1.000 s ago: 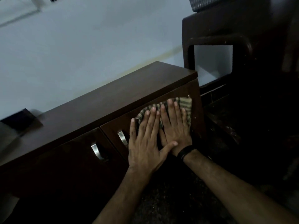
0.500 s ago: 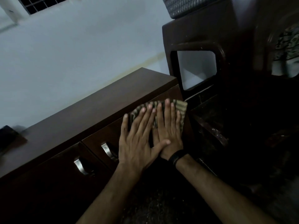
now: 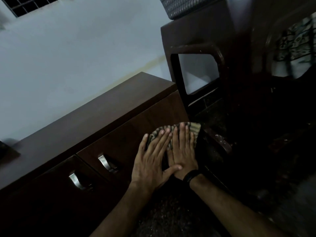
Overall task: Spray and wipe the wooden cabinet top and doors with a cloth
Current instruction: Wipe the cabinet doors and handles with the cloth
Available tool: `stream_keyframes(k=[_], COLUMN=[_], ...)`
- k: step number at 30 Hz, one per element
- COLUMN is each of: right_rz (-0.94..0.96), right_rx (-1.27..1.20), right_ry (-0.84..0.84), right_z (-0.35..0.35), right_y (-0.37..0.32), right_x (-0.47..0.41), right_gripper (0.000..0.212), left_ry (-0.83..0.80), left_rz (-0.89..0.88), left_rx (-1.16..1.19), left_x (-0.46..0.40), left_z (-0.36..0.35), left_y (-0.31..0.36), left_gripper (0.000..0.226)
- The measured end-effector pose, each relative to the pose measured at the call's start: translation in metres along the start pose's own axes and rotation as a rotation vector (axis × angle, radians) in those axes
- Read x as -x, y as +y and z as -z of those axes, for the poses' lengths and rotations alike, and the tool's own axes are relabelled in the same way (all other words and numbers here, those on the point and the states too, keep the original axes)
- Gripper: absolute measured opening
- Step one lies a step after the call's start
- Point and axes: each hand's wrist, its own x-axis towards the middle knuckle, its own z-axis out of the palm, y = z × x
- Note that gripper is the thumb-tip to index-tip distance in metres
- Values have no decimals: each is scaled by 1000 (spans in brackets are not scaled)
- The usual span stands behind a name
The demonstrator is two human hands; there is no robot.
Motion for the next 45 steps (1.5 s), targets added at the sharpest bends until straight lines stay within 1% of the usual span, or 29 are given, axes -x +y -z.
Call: stream_keyframes(k=[3,6,10,13,18,22,24,31,36,39,42,45], right_rz=[-13,-14,42,70,16,-41,-60,-21,11,-1,-21,-43], right_rx=[-60,-139,-70,-40,-17,-11,2,47,95,107,74,-36], right_ry=[-20,32,91,83,73,2,-23,-76,-188,-252,-252,-215], right_z=[1,18,52,60,47,29,20,10,4,2,1,9], right_y=[-4,-18,-25,-19,-13,0,3,16,24,21,14,10], right_x=[-2,-29,-88,-97,-76,-39,-23,-2,27,39,47,49], right_gripper=[67,74,75,73,73,77,77,78,70,73,73,71], left_ry=[2,88,154,172,135,96,83,62,20,-1,6,29], left_rz=[-26,-6,71,74,39,-34,-43,14,14,45,72,88], left_rx=[-36,-65,-90,-55,24,68,79,141,163,176,188,195], left_x=[-3,-16,-49,-57,-49,-34,-26,-12,11,25,34,36], left_z=[6,27,63,67,50,25,13,-11,-32,-43,-48,-48], left_y=[-8,-22,-35,-34,-21,-8,-2,14,22,29,31,30], left_gripper=[89,87,92,95,95,93,92,89,88,87,86,86])
